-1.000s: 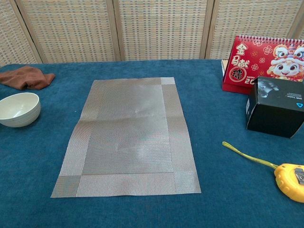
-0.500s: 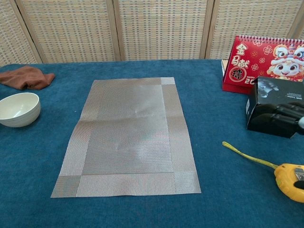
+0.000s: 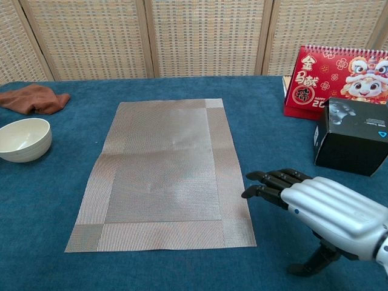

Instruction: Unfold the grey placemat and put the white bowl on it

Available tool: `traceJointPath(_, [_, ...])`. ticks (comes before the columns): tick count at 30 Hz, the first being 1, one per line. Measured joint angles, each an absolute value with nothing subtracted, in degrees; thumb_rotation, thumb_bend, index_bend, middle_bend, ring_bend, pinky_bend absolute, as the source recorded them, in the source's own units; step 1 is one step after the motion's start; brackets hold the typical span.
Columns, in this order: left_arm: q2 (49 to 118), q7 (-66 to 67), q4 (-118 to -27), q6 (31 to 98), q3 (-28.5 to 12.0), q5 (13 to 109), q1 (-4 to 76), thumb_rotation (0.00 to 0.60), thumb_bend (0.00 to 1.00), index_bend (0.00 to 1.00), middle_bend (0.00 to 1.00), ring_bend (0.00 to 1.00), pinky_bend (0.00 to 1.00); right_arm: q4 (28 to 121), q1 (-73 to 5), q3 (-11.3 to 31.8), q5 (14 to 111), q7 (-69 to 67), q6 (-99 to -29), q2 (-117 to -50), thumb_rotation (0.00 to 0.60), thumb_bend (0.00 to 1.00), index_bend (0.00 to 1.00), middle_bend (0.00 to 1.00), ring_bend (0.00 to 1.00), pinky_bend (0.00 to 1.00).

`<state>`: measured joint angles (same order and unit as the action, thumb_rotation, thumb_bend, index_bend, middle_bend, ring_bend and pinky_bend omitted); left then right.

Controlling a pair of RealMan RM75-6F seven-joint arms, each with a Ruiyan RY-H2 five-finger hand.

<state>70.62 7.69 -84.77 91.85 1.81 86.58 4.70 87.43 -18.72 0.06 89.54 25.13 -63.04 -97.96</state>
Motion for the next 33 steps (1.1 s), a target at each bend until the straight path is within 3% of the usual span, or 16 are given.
traceJointPath(33, [70.76,6.08,-83.97,89.01,-0.87,85.54,4.24,0.600,0.21,0.05,0.00,0.00,0.00,80.92,-24.16,3.53,83.90,26.55,-60.34,-106.06,0.600,0.16,0.26,0.00,0.00,0.00])
